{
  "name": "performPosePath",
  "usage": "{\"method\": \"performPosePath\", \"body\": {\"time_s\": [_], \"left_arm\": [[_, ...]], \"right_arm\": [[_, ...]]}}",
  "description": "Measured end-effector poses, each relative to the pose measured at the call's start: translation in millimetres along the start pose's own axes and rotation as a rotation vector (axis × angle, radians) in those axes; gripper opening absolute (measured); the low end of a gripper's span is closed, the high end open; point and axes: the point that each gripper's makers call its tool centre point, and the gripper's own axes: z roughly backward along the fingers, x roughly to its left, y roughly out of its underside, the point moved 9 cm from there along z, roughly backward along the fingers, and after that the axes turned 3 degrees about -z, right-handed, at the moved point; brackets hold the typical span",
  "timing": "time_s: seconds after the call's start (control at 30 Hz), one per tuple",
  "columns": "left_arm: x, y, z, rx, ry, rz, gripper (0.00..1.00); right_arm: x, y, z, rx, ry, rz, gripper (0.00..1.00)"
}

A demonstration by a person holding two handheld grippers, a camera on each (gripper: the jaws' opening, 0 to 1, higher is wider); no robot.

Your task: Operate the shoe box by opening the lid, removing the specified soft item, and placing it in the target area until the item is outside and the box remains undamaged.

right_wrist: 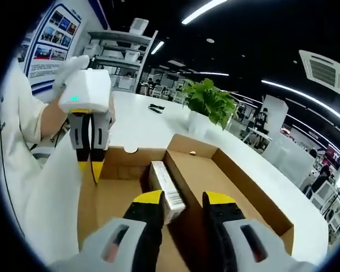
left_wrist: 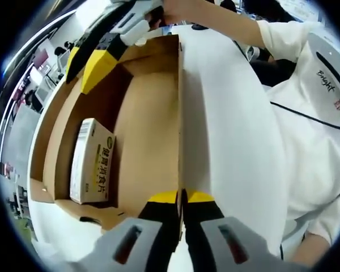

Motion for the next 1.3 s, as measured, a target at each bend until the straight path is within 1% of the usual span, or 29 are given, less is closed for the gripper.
{"method": "performPosePath", "body": {"time_s": [0.03, 0.13, 0.23, 0.27, 0.3, 0.43, 0.5, 0.57, 0.63, 0.77, 0.8, 0.83, 0.87, 0.9, 0.93, 0.97, 1.03, 1.07, 1.13, 1.17, 1.3], "left_arm": [[0.2, 0.2, 0.1, -0.002, -0.001, 0.0, 0.02], [0.1, 0.4, 0.1, -0.005, -0.003, -0.003, 0.02], [0.0, -0.1, -0.2, -0.001, -0.002, -0.006, 0.02], [0.1, 0.1, -0.1, -0.002, -0.001, -0.005, 0.02], [0.4, 0.1, 0.0, -0.004, -0.001, -0.003, 0.02], [0.5, -0.2, -0.4, -0.002, 0.0, -0.004, 0.02], [0.5, -0.4, -0.4, -0.002, -0.001, -0.003, 0.02], [0.5, -0.4, -0.4, -0.004, -0.003, -0.003, 0.02], [0.5, -0.5, -0.4, -0.003, -0.002, -0.003, 0.02], [0.5, -0.6, -0.4, -0.001, -0.001, -0.002, 0.02], [0.5, -0.7, -0.4, -0.001, -0.001, -0.001, 0.02], [0.5, -0.6, -0.2, -0.004, -0.002, -0.004, 0.02], [0.3, -0.6, -0.1, -0.004, -0.003, -0.005, 0.02], [0.3, -0.6, 0.0, -0.004, -0.004, -0.005, 0.02], [0.3, -0.6, 0.0, -0.004, -0.004, -0.005, 0.02], [0.1, -0.7, 0.1, -0.004, -0.005, -0.006, 0.02], [-0.1, -0.6, 0.1, -0.005, -0.007, -0.006, 0.02], [-0.2, -0.5, 0.2, -0.005, -0.008, -0.005, 0.02], [-0.4, -0.5, 0.2, -0.006, -0.009, -0.006, 0.02], [-0.5, -0.4, 0.2, -0.006, -0.009, -0.006, 0.02], [-0.3, -0.3, 0.3, -0.008, -0.009, -0.003, 0.02]], "right_arm": [[1.1, 0.4, -1.4, 0.016, 0.002, 0.027, 0.26], [1.6, 0.5, -6.4, 0.028, -0.001, 0.046, 0.27], [4.0, 2.3, -13.3, 0.019, -0.052, 0.058, 0.26], [3.6, 3.2, -15.1, 0.028, -0.045, 0.064, 0.26], [2.3, 5.1, -16.8, 0.055, -0.039, 0.079, 0.26], [0.7, 7.1, -22.2, 0.065, -0.058, 0.069, 0.26], [2.7, 10.3, -25.5, 0.087, -0.07, 0.088, 0.26], [3.8, 12.1, -29.0, 0.106, -0.065, 0.106, 0.24], [6.9, 12.4, -32.3, 0.118, -0.083, 0.107, 0.24], [8.4, 12.2, -33.5, 0.118, -0.084, 0.116, 0.24], [7.7, 11.8, -35.7, 0.127, -0.07, 0.138, 0.24], [6.6, 12.3, -37.7, 0.135, -0.073, 0.134, 0.24], [6.9, 12.5, -38.8, 0.137, -0.072, 0.134, 0.23], [7.2, 13.2, -40.5, 0.143, -0.068, 0.136, 0.18], [7.4, 14.8, -41.3, 0.17, -0.063, 0.133, 0.16], [7.3, 15.3, -43.5, 0.182, -0.047, 0.121, 0.17], [9.4, 14.8, -46.7, 0.167, -0.057, 0.107, 0.21], [10.8, 15.0, -47.9, 0.167, -0.064, 0.108, 0.21], [13.4, 15.8, -51.5, 0.185, -0.052, 0.144, 0.21], [13.6, 17.0, -53.1, 0.213, -0.04, 0.184, 0.22], [16.8, 18.0, -57.4, 0.219, -0.039, 0.188, 0.22]]}}
